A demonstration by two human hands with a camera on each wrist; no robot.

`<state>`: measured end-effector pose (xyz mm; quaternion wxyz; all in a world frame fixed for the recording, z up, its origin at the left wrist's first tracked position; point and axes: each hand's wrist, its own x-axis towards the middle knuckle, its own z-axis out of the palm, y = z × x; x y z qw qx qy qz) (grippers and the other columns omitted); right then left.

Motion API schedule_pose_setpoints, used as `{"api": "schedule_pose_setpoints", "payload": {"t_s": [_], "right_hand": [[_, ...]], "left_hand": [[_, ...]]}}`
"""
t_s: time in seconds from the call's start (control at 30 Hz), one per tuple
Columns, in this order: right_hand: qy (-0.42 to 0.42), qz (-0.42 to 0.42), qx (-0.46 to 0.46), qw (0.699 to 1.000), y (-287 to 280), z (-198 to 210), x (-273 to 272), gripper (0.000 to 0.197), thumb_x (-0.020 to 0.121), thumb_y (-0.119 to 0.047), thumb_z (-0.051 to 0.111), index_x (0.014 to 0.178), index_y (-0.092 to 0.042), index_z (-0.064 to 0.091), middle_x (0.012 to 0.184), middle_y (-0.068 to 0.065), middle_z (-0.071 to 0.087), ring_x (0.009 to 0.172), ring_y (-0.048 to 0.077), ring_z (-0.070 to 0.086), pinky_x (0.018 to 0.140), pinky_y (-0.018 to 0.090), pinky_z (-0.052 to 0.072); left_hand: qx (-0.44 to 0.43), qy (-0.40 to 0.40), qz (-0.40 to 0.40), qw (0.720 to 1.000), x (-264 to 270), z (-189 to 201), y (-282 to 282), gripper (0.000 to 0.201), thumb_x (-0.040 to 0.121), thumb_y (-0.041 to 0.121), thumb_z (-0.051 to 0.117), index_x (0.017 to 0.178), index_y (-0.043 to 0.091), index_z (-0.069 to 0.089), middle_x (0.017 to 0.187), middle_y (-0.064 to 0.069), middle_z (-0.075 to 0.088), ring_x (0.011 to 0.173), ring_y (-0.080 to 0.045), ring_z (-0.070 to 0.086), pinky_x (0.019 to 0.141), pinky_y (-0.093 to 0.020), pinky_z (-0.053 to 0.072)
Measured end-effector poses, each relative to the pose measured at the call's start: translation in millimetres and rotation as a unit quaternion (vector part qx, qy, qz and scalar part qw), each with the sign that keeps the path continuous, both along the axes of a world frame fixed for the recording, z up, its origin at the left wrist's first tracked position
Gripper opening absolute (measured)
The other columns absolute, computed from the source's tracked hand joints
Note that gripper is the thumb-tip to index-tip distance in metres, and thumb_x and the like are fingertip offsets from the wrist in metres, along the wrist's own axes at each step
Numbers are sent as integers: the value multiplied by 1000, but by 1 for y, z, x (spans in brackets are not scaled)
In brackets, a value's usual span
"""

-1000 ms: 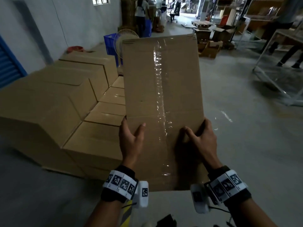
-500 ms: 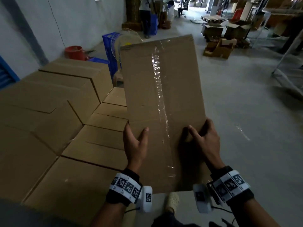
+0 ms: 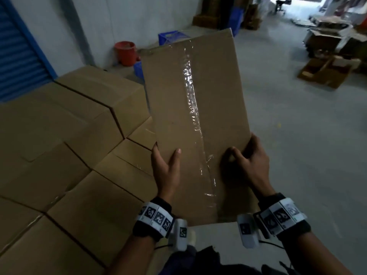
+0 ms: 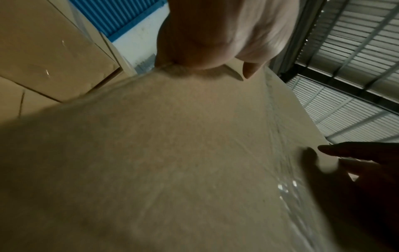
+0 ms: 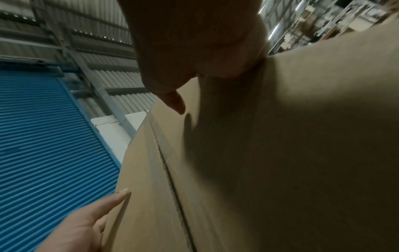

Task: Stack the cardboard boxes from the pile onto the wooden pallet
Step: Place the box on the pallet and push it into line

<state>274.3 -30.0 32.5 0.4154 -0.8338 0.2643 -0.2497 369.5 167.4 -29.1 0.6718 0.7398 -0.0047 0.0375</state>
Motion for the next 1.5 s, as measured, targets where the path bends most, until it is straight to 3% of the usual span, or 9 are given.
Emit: {"api": "schedule_pose_setpoints", "payload": {"t_s": [0.23, 0.43, 0.67, 0.87, 1.03, 1.23, 1.3, 1.4, 1.5], "right_hand": [[42, 95, -29, 994, -84, -11, 157, 71, 89, -33, 70, 150, -22, 35, 137, 5, 59, 114, 25, 60, 95, 34, 47], [92, 165, -33, 981, -137, -16, 266, 74, 73, -49, 61, 140, -23, 44, 118, 2, 66, 102, 26, 64, 91, 42, 52], [147, 293, 5, 945, -165, -51, 345, 67, 76, -40, 67, 137, -18, 47, 113, 0, 63, 96, 20, 60, 83, 30, 44], [214, 386, -25, 897, -190, -84, 384, 50, 87, -37, 62, 127, -9, 51, 106, 12, 65, 100, 35, 63, 75, 33, 42], [279, 436, -59, 853, -203, -104, 407, 33, 91, -18, 57, 122, -12, 49, 102, 9, 63, 96, 35, 63, 76, 40, 51], [299, 496, -39, 815, -201, -125, 439, 47, 85, -30, 53, 131, -21, 50, 109, 11, 64, 96, 34, 63, 84, 50, 55], [303, 509, -38, 805, -203, -131, 442, 53, 86, -31, 50, 138, -26, 45, 107, 10, 65, 89, 31, 64, 76, 45, 56], [286, 543, -41, 789, -214, -123, 428, 52, 97, -15, 51, 148, -18, 37, 109, 6, 56, 93, 22, 55, 61, 16, 45], [262, 571, -62, 775, -235, -126, 412, 61, 95, -16, 59, 150, -19, 33, 130, 12, 59, 114, 32, 59, 74, 24, 43]], "left_hand": [[-35, 34, 75, 996, 121, -33, -81, 89, 92, 48, 67, 160, 22, 17, 163, -6, 29, 146, -21, 35, 118, -47, 37], [-7, 81, 148, 986, 188, -35, -121, 89, 93, 42, 67, 160, 12, 17, 164, -11, 24, 150, -24, 26, 123, -38, 24], [32, 146, 245, 958, 206, -47, -145, 90, 95, 44, 64, 160, 8, 13, 166, -13, 20, 152, -27, 21, 123, -39, 23], [34, 224, 298, 927, 195, -59, -176, 95, 89, 62, 63, 160, 21, 15, 158, -9, 29, 142, -32, 34, 113, -55, 37], [-2, 236, 301, 924, 183, -65, -195, 86, 93, 57, 62, 160, 27, 16, 160, -3, 31, 142, -25, 37, 105, -36, 37], [8, 238, 254, 937, 186, -53, -185, 91, 98, 45, 61, 161, 26, 0, 169, 0, 9, 154, -24, 17, 120, -43, 24], [32, 252, 225, 941, 182, -49, -181, 91, 98, 45, 59, 162, 26, -4, 170, 1, 5, 155, -24, 14, 120, -42, 21], [87, 272, 196, 938, 161, -51, -184, 84, 99, 46, 57, 162, 25, 7, 169, 1, 11, 152, -24, 20, 114, -35, 25], [130, 243, 203, 939, 127, -64, -198, 80, 98, 44, 59, 161, 25, 14, 167, 0, 19, 149, -21, 27, 110, -30, 28]]}}
